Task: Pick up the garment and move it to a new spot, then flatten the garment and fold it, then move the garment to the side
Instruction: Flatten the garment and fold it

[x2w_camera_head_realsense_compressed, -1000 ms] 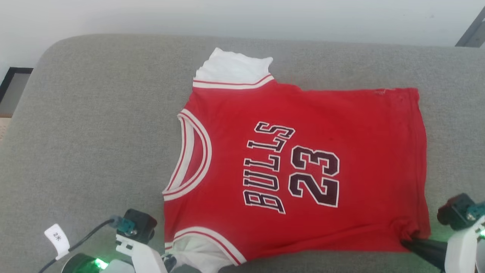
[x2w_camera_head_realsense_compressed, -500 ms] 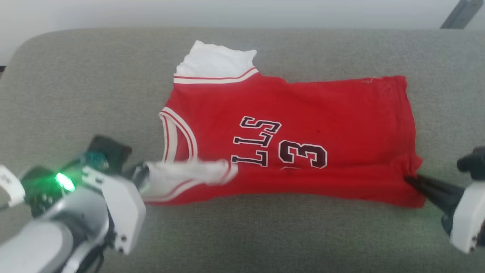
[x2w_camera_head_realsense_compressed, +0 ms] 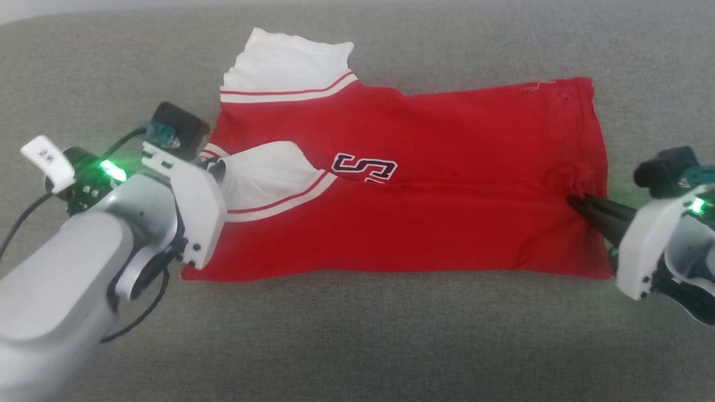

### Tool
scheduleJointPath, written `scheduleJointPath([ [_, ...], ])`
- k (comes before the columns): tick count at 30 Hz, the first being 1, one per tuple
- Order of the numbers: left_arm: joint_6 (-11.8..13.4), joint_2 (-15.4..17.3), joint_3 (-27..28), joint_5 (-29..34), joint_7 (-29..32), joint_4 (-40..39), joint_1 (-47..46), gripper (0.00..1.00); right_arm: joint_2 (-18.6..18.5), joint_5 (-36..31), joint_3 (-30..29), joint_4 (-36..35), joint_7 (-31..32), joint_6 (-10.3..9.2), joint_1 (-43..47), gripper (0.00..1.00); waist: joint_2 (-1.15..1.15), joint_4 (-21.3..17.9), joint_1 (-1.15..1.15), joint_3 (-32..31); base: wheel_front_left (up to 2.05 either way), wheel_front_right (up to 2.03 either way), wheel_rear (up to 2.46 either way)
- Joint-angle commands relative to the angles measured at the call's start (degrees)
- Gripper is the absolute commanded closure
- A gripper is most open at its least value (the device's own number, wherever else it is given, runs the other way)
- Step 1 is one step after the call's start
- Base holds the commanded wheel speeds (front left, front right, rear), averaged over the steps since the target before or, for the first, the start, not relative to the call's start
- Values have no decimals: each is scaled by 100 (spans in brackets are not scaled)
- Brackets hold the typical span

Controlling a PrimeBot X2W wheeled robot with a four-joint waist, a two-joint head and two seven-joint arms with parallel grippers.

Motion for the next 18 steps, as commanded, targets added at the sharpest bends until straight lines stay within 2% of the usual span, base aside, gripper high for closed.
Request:
scheduleJointPath([
  [1,-101,-125,-45,7,-61,286,-122,100,87,-63,57,125,48,-2,-125,100,0,-28,0,56,0,0,0],
  [8,-404,-567,-180,-156,-127,1377,-249,100,344,35,358,474,199,-2,-378,100,0,-62,0,72,0,0,0],
  [9,-462,-697,-194,-254,-122,1676,-248,92,390,71,466,540,232,-2,-429,100,0,-61,0,35,0,0,0],
  [10,-490,-754,-191,-301,-117,1809,-239,79,399,99,509,577,253,-2,-452,100,0,-63,0,10,0,0,0],
  [11,-530,-813,-187,-335,-113,1921,-229,63,399,105,532,613,246,-2,-488,85,0,-62,0,-21,0,0,0],
  [12,-530,-813,-187,-335,-113,1921,-229,63,399,105,532,613,246,-2,-488,85,0,-62,0,-21,0,0,0],
  [13,-561,-870,-163,-412,-120,2022,-213,52,416,143,538,653,233,-2,-514,67,0,-60,0,-59,0,0,0],
  [14,-582,-903,-140,-473,-129,2099,-202,20,438,187,540,693,244,-2,-518,51,0,-60,0,-99,0,0,0],
  [15,-602,-925,-114,-537,-123,2167,-190,0,455,235,525,757,242,-2,-519,4,0,-58,0,-144,0,0,0],
  [16,-621,-952,-87,-597,-132,2194,-183,0,478,305,477,820,217,-2,-511,0,0,-53,0,-192,0,0,0],
  [18,-644,-962,-45,-652,-129,2227,-155,0,511,330,448,876,166,-2,-505,0,0,-36,0,-293,0,0,0],
])
